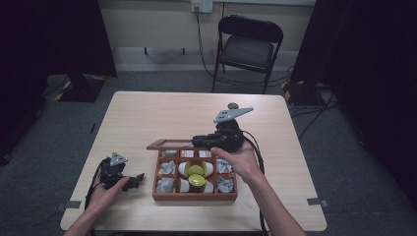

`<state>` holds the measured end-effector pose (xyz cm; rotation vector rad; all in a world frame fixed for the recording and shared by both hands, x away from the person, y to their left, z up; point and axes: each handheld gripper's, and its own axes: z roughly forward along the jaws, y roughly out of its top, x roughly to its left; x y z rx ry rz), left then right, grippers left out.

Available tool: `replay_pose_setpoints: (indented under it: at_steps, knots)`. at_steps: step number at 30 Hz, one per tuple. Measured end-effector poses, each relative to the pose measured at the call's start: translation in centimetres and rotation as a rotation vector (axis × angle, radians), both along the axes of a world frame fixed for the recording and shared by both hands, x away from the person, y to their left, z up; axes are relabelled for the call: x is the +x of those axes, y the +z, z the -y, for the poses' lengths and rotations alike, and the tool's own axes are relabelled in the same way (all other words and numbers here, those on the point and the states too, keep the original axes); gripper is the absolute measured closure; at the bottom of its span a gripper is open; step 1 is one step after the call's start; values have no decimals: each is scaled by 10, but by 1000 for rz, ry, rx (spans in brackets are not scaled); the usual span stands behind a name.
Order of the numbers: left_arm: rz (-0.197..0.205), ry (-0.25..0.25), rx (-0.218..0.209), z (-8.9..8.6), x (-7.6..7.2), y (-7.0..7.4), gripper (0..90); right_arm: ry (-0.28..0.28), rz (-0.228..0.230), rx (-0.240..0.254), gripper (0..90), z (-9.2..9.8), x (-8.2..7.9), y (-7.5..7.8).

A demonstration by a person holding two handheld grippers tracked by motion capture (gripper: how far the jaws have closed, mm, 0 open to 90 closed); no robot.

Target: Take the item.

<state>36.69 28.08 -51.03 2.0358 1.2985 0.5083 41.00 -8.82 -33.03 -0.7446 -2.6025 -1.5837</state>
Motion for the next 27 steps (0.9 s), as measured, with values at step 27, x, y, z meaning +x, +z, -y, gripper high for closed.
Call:
replay_pose_setpoints:
  at_steps: [27]
  knots:
    - [0,-123,-67,6,-14,29,219,-9,15,11,820,0,2,2]
